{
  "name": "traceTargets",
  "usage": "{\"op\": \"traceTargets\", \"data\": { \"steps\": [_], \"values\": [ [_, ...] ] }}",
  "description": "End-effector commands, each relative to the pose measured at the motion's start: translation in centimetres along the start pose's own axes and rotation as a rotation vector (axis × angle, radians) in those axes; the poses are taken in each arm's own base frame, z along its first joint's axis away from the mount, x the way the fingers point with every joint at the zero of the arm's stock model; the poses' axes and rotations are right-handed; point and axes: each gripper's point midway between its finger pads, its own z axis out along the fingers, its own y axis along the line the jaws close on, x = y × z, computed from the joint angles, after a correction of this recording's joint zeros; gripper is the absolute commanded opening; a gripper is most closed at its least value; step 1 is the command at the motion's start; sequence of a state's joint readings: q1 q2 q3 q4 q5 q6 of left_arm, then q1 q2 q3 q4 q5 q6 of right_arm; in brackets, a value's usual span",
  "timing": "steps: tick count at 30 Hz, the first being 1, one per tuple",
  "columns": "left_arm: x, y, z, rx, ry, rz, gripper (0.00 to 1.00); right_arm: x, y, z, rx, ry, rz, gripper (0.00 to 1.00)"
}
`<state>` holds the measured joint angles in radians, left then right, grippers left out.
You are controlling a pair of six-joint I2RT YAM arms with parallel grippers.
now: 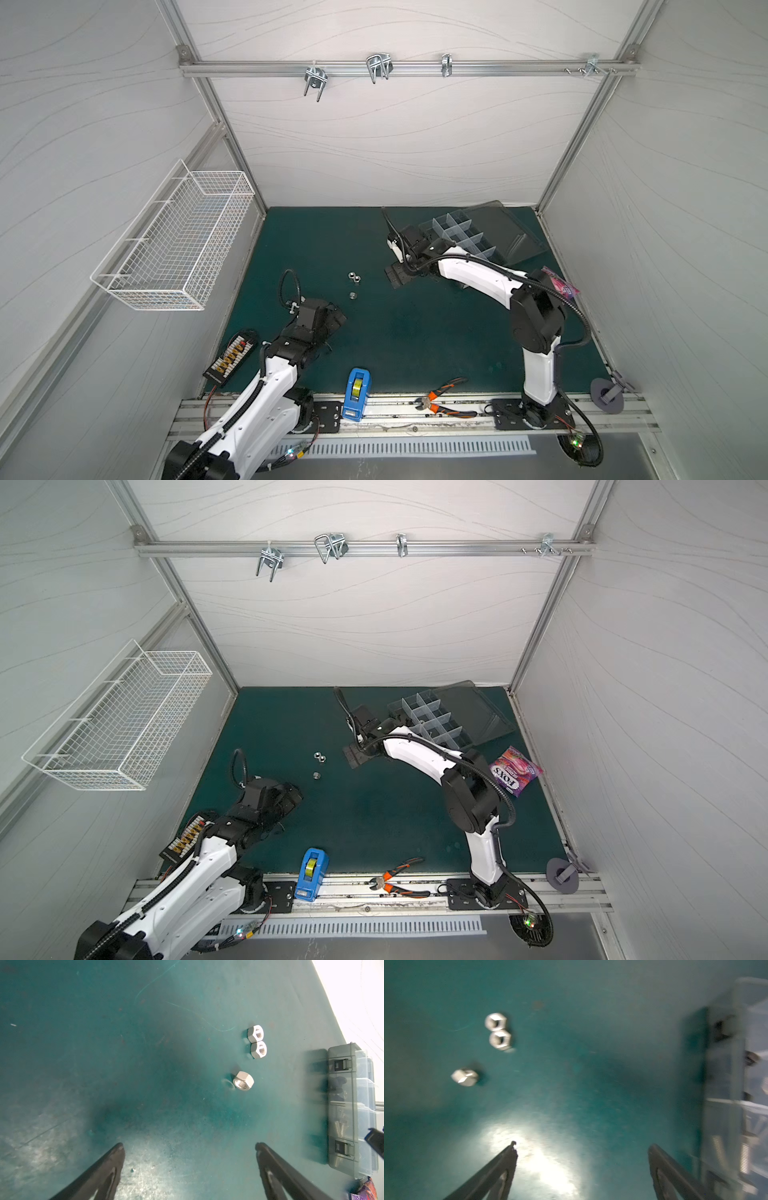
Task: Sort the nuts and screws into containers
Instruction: 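Move the open right gripper back over the remaining silver nuts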
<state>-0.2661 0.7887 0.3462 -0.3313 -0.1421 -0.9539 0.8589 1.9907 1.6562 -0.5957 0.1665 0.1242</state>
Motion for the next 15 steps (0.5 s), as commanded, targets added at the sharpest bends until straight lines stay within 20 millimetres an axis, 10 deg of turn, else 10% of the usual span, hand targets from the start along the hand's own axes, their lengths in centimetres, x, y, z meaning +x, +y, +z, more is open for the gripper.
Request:
{"op": "traceTargets", "data": {
  "steps": [1,15],
  "values": [
    [-1.3,-0.9,-0.5,0.025,-0.046,-0.023,0.99,0.0,3.9,1.7,-0.078,0.017,-0.050,0.99],
    [-1.5,-0.3,-1.0,0.021,-0.074,-0.031,0.99,1.5,12.6,5.9,-0.252,0.096,-0.175,0.88]
  ]
}}
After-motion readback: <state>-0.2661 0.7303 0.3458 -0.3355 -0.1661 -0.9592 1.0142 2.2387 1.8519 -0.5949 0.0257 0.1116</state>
